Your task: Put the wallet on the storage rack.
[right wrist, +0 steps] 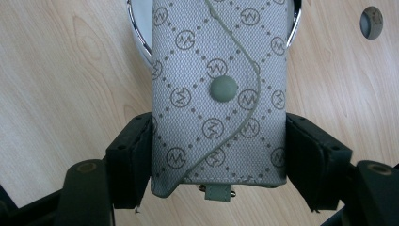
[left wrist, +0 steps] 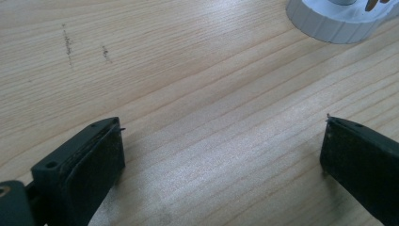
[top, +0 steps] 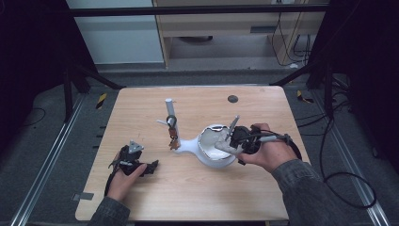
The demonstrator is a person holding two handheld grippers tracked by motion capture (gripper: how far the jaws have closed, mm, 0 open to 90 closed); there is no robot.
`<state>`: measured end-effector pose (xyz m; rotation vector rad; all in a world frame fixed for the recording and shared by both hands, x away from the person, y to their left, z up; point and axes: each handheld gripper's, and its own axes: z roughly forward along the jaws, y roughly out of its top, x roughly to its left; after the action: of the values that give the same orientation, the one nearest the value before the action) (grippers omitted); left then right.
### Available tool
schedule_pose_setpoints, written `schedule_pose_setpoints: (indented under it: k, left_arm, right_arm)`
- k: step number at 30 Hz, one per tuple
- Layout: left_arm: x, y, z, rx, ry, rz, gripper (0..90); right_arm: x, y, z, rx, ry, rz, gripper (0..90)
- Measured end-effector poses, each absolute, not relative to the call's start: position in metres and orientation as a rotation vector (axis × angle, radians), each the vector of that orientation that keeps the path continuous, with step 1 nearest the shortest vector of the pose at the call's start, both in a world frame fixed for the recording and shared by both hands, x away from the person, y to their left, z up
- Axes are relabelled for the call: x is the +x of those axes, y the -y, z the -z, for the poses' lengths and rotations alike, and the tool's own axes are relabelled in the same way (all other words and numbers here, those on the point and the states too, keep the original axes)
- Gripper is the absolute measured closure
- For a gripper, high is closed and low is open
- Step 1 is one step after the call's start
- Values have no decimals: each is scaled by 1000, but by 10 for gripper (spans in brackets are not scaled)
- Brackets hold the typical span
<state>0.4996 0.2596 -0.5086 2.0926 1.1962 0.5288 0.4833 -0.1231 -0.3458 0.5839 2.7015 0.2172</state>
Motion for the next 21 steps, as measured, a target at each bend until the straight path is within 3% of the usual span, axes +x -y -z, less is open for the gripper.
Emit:
schedule_pose_setpoints:
  k: [21]
  left_arm:
    - [500, -260, 509, 2093, -1196, -529, 0]
  right_arm:
    - [489, 102, 358, 550, -2743, -193, 304]
